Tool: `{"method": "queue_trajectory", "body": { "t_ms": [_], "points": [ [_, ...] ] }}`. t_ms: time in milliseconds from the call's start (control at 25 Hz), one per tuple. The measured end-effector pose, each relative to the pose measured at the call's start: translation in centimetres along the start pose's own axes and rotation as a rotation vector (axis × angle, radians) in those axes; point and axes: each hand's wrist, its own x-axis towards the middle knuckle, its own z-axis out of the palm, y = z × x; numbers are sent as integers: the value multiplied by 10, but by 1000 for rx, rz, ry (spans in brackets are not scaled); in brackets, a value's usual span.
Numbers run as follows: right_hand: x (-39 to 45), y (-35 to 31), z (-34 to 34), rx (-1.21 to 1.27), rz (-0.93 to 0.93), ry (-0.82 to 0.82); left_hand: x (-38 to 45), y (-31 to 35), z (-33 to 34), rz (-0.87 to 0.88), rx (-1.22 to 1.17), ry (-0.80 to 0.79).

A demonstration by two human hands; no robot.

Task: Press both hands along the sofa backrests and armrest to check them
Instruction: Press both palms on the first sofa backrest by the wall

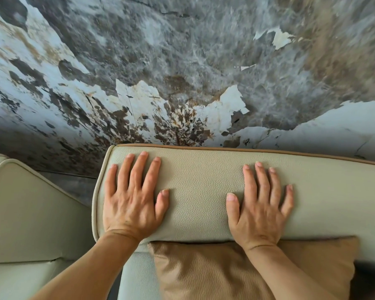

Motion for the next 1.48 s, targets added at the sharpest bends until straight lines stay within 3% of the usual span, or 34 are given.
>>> {"method": "queue_trajectory", "body": {
  "t_ms": [1480],
  "points": [
    [93, 10, 66, -50, 102, 34, 129, 14, 53, 94, -58, -4]
  ]
}}
